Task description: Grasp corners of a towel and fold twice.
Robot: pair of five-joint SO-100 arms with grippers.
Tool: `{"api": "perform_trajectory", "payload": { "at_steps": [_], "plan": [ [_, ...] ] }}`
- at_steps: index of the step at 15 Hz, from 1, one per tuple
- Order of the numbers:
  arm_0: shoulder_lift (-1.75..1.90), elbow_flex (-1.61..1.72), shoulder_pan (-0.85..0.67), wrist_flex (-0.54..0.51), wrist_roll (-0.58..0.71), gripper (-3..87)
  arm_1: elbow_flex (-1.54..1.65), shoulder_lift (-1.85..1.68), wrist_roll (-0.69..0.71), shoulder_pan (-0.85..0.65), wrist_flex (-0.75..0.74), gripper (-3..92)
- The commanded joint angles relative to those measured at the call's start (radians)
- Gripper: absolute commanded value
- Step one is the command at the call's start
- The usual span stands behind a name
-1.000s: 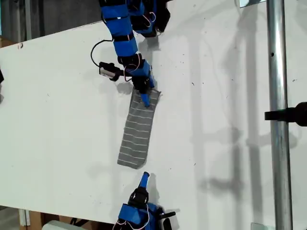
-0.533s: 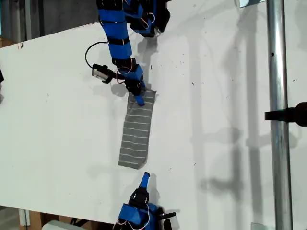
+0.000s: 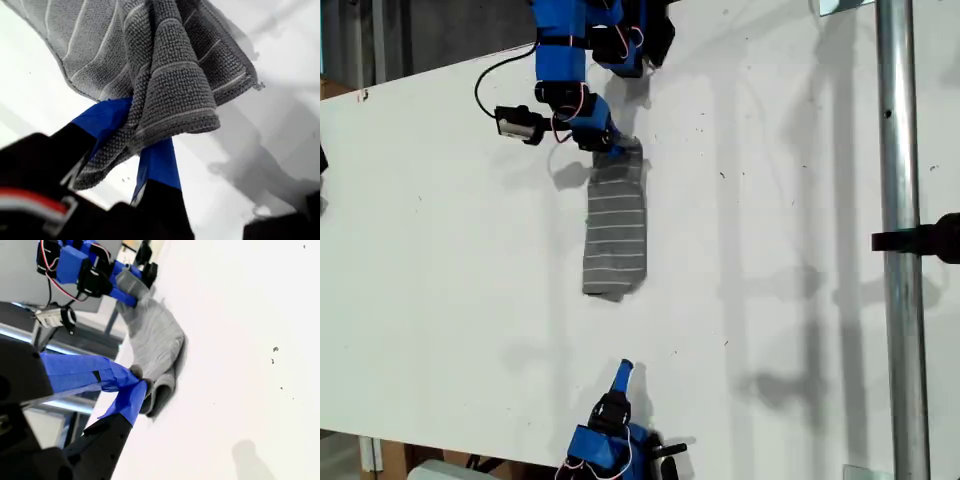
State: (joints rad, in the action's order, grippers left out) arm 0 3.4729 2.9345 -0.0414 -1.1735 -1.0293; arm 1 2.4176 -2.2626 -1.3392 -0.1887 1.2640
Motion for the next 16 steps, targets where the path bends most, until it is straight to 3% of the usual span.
{"api": "perform_trajectory", "payload": {
  "at_steps": [1, 7, 9, 12, 13, 14, 15, 16],
  "plan": [
    [0.008, -0.037, 0.005, -0.003, -0.009, -2.5, -0.041, -0.221, -0.034, 0.069, 0.187, -0.1],
    [0.008, -0.046, 0.005, -0.006, -0.015, -2.5, -0.100, 0.012, 0.150, 0.052, -0.712, -0.1],
    [0.008, -0.041, 0.002, -0.005, -0.014, -2.5, -0.143, 0.175, 0.170, 0.064, -0.930, -0.1],
    [0.008, -0.037, 0.002, 0.000, -0.014, -2.5, -0.293, 0.483, 0.193, 0.064, -1.031, -0.1],
    [0.008, -0.037, 0.005, -0.003, -0.017, -2.5, -0.341, 0.566, 0.204, 0.064, -1.058, 4.4],
    [0.008, -0.037, 0.008, -0.003, -0.020, -2.5, -0.411, 0.620, 0.204, 0.066, -1.023, 14.5],
    [0.008, -0.035, 0.008, -0.003, -0.018, -2.5, -0.489, 0.638, 0.255, 0.069, -0.979, 33.1],
    [0.008, -0.034, 0.005, -0.002, -0.018, -2.5, -0.531, 0.611, 0.333, 0.074, -0.994, 35.2]
  ]
}}
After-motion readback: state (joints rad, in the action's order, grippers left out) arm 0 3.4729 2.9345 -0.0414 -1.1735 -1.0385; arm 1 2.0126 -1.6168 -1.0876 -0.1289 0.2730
